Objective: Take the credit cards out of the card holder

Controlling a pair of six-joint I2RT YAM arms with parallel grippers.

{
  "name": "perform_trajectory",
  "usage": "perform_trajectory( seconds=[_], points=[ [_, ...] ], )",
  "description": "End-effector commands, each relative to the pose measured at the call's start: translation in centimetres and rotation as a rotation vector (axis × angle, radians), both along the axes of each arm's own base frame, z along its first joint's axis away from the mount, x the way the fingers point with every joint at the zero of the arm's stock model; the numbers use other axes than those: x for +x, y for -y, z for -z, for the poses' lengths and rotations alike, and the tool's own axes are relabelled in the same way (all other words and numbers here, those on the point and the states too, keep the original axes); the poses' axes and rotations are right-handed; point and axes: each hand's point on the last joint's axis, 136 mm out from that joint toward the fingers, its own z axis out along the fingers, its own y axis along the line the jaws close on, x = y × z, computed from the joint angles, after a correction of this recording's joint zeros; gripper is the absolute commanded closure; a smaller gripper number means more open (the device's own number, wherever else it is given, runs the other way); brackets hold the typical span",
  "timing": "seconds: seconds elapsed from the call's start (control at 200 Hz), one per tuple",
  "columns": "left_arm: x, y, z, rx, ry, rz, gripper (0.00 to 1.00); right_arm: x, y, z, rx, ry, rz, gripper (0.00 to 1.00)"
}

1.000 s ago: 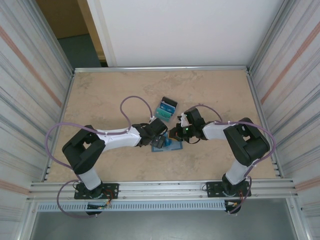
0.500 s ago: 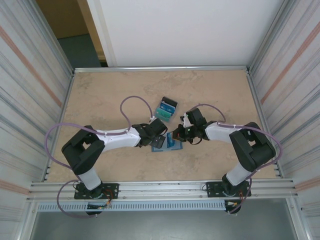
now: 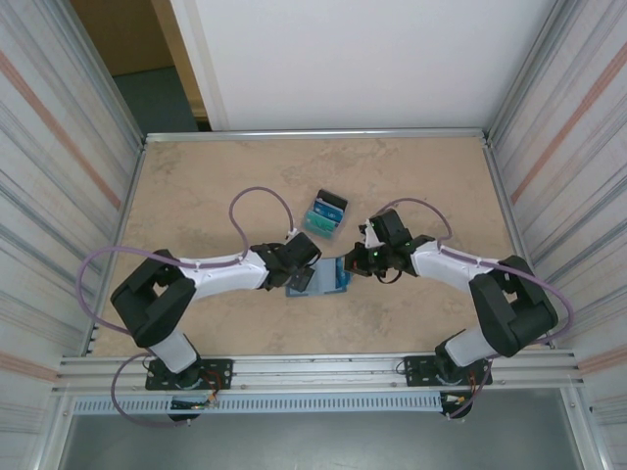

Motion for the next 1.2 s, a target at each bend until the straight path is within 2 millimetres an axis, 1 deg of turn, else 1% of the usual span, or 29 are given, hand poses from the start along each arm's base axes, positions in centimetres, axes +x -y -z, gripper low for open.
perform_trajectory(
  seconds=[0.0,0.18,0.371,0.471,0.611,0.717,0.912,1.037,1.193],
  points=[
    [-0.4,-0.9,-1.6,-0.011,0.014,-0.009,0.01,1.1,0.2,-2.5,-0.026,0.085,-0.024,1.00],
    [-0.2,-1.0,-4.2,-0.071,0.066,-0.035,0.01,2.1,0.8,-4.4,-0.104,0.153,-0.068,1.00],
    [0.0,-1.7,-6.7,-0.149,0.121,-0.083,0.01,4.0,1.0,-7.2,-0.191,0.256,-0.139,1.00],
    [-0.1,-2.2,-7.5,-0.204,0.140,-0.110,0.01,5.3,0.6,-9.0,-0.216,0.331,-0.199,1.00],
    [-0.3,-3.2,-8.5,-0.298,0.161,-0.154,0.01,7.0,0.0,-10.3,-0.255,0.399,-0.262,1.00],
    [-0.6,-3.9,-8.9,-0.374,0.177,-0.183,0.01,8.5,-0.2,-10.5,-0.311,0.435,-0.304,1.00],
    [-1.0,-5.0,-9.3,-0.509,0.196,-0.233,0.01,11.5,-0.3,-10.0,-0.418,0.513,-0.369,1.00],
    [-1.2,-5.8,-9.1,-0.532,0.201,-0.261,0.01,13.1,-0.8,-9.5,-0.453,0.546,-0.403,1.00],
    [-1.3,-6.4,-9.1,-0.529,0.216,-0.281,0.01,14.7,-1.7,-8.9,-0.474,0.574,-0.453,1.00]
  ],
)
